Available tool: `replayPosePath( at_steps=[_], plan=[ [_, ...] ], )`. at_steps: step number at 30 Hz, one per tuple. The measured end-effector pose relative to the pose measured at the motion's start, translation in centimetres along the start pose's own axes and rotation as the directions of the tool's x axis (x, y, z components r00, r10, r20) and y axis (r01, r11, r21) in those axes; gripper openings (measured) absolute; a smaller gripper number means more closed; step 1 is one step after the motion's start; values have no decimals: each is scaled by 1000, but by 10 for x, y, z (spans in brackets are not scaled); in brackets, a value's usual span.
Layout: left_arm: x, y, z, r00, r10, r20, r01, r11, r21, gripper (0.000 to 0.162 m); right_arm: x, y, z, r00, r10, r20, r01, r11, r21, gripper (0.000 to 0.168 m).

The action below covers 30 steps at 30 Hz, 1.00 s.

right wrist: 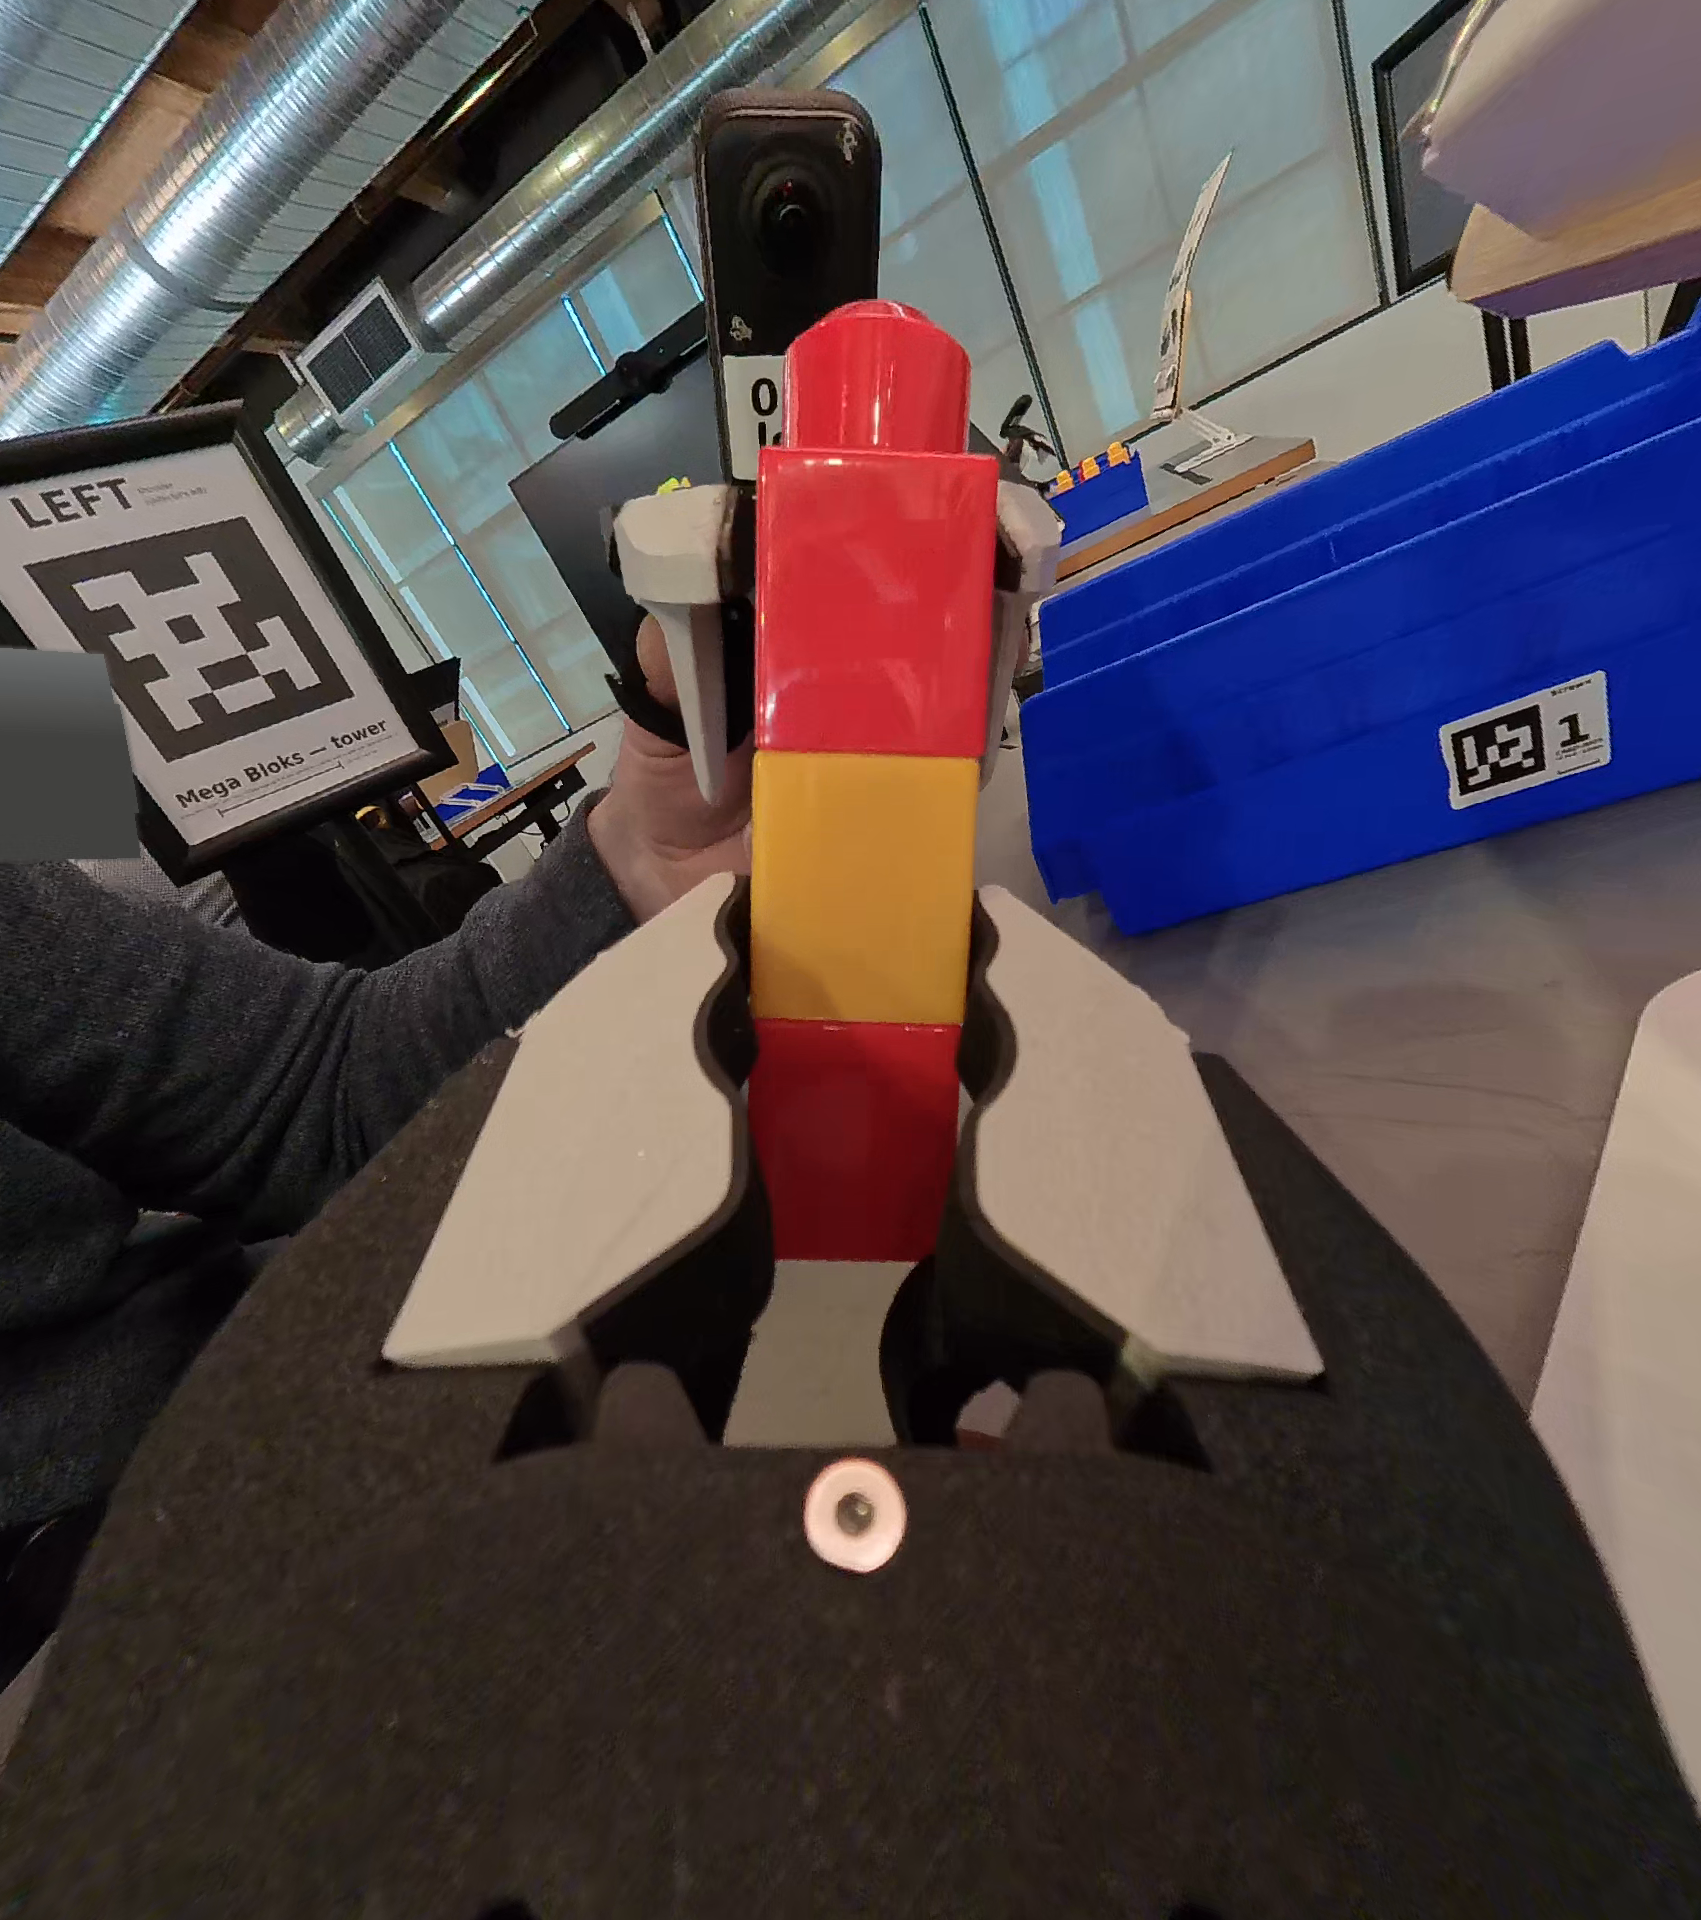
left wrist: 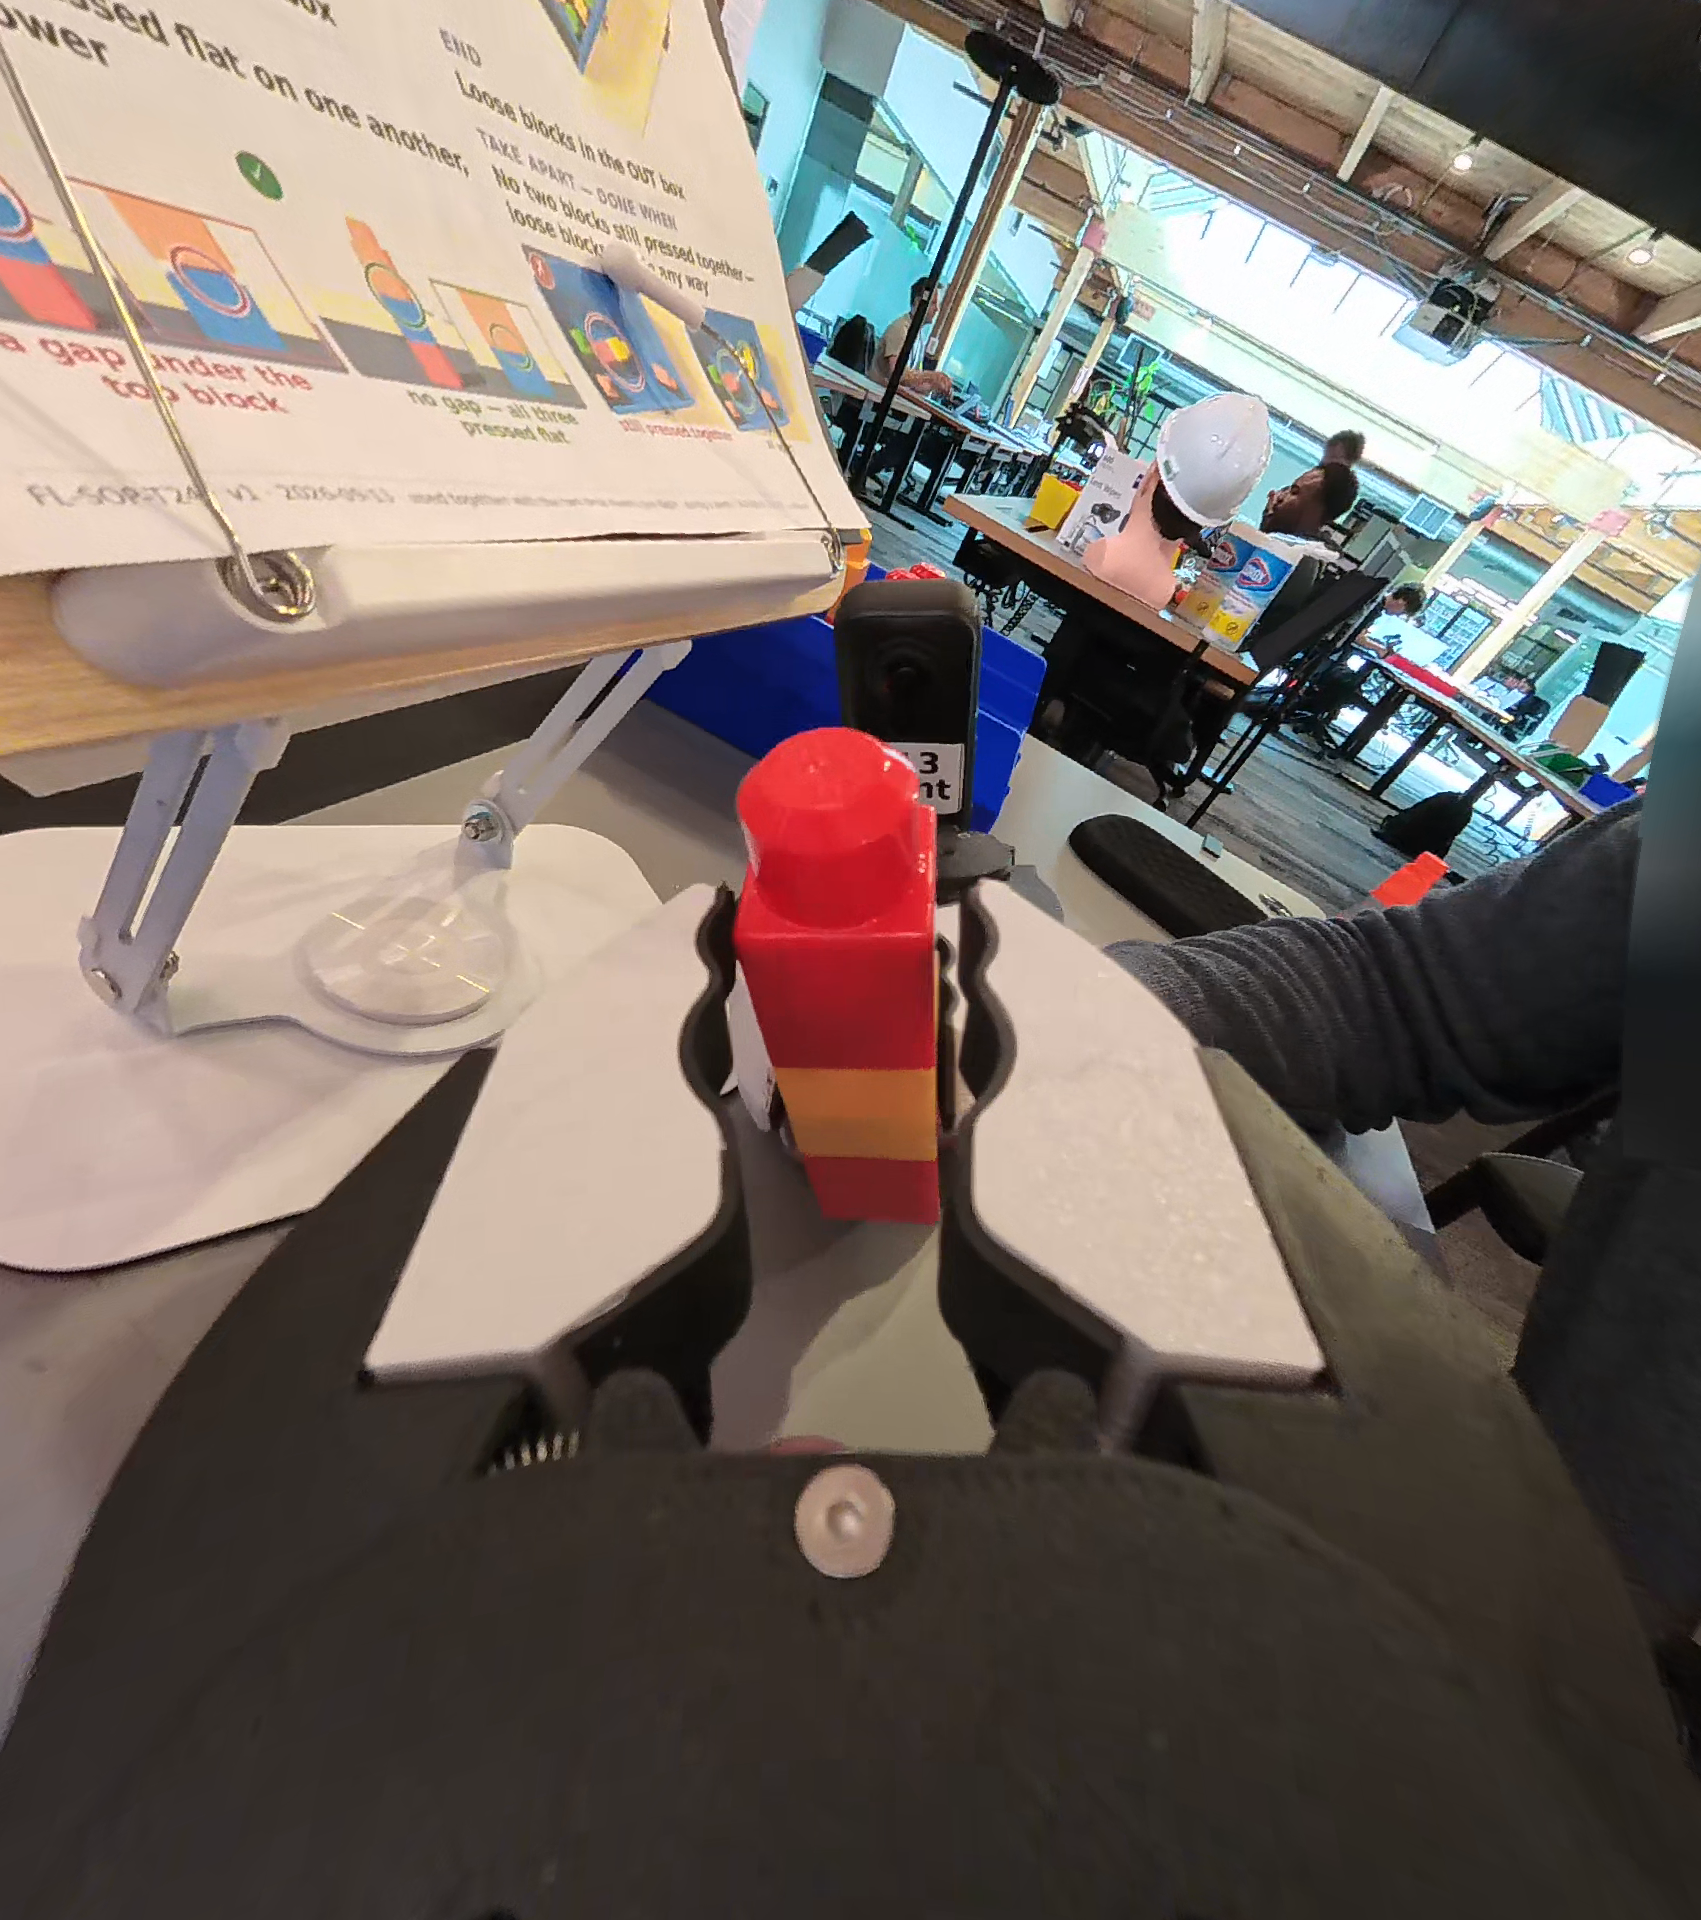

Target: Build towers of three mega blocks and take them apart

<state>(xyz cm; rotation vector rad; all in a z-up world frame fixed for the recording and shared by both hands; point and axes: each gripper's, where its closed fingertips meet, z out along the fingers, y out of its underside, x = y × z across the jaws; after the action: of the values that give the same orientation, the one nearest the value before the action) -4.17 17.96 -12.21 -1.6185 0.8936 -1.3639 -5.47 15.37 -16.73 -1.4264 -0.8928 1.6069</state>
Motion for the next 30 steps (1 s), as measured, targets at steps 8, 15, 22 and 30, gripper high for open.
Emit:
replayPosePath(
  at_steps=[8, 15, 22, 30],
  plan=[
    [7, 4, 5, 999, 45, -3, -45, 998, -41, 36, -6, 9, 5, 999, -39, 14, 40, 997, -65, 36],
    [14, 27, 12, 997, 80, 10, -76, 970, -231, 35, -9, 0, 0, 998, -25, 56, 25, 1000, -2, 42],
    [16, 30, 13, 996, 84, -1, -82, 965, -250, 40, -11, -2, -2, 998, -43, 52, 43, 999, 14, 35],
    [17, 67, 21, 998, 19, -63, -43, 916, -398, 61, -5, -22, -16, 999, -34, 20, 30, 987, 156, 35]
  ],
)
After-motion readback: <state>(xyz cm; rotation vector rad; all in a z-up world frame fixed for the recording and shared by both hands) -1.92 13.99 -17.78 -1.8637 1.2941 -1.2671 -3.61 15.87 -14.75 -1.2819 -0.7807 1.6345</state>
